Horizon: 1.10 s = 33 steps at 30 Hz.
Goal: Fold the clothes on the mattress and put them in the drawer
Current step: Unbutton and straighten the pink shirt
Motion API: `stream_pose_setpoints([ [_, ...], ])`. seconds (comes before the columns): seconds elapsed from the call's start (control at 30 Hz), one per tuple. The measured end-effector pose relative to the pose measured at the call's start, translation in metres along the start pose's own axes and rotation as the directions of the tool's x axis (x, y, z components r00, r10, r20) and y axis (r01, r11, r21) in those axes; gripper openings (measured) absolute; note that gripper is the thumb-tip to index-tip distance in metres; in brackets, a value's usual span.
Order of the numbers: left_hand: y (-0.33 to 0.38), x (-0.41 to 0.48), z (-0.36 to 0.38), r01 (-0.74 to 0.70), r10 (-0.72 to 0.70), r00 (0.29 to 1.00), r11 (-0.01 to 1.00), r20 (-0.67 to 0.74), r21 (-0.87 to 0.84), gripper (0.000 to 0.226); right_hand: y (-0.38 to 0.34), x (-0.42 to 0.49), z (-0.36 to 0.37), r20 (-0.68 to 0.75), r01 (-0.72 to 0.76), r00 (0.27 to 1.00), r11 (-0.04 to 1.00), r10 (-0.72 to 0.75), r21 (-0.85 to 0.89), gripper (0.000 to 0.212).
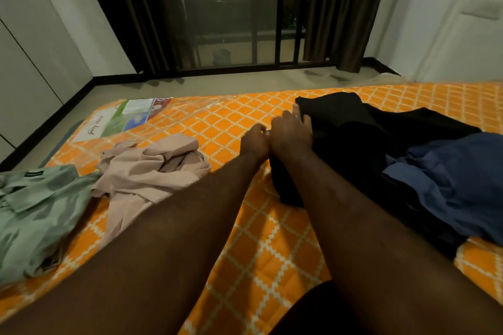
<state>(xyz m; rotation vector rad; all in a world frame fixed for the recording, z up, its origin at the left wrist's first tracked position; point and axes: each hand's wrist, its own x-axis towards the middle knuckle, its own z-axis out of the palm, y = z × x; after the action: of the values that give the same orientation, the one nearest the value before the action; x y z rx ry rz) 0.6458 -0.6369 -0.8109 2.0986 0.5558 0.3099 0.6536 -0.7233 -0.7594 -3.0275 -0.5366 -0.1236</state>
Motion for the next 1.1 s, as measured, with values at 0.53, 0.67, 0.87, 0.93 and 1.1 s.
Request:
stream_pose_setpoints([
  [0.53, 0.007, -0.033, 0.105, 0.513, 0.036, 0.738, 0.619, 0.674, -0.595, 0.063, 0.086, -0.001, 0.058, 0.399, -0.341, 0.841, 0.930, 0.366, -0.135, 0.067],
  [0.67, 0.027, -0.056, 0.118, 0.482, 0.056, 0.703, 0.696, 0.709, -0.533, 0.063, 0.117, -0.007, 0.054, 0.423, -0.478, 0.778, 0.875, 0.464, -0.081, 0.067],
  [0.87, 0.045, -0.082, 0.108, 0.315, 0.068, 0.661, 0.878, 0.747, -0.359, 0.062, 0.142, -0.031, 0.048, 0.392, -0.543, 0.736, 0.827, 0.552, -0.145, 0.081],
  [0.93, 0.045, -0.086, 0.094, 0.271, 0.066, 0.658, 0.909, 0.750, -0.318, 0.061, 0.132, -0.036, 0.046, 0.360, -0.528, 0.753, 0.832, 0.551, -0.170, 0.071],
  [1.1, 0.021, -0.066, 0.019, 0.109, 0.075, 0.760, 0.964, 0.645, -0.241, 0.061, 0.054, -0.028, 0.024, 0.310, -0.406, 0.842, 0.897, 0.442, -0.176, 0.056],
])
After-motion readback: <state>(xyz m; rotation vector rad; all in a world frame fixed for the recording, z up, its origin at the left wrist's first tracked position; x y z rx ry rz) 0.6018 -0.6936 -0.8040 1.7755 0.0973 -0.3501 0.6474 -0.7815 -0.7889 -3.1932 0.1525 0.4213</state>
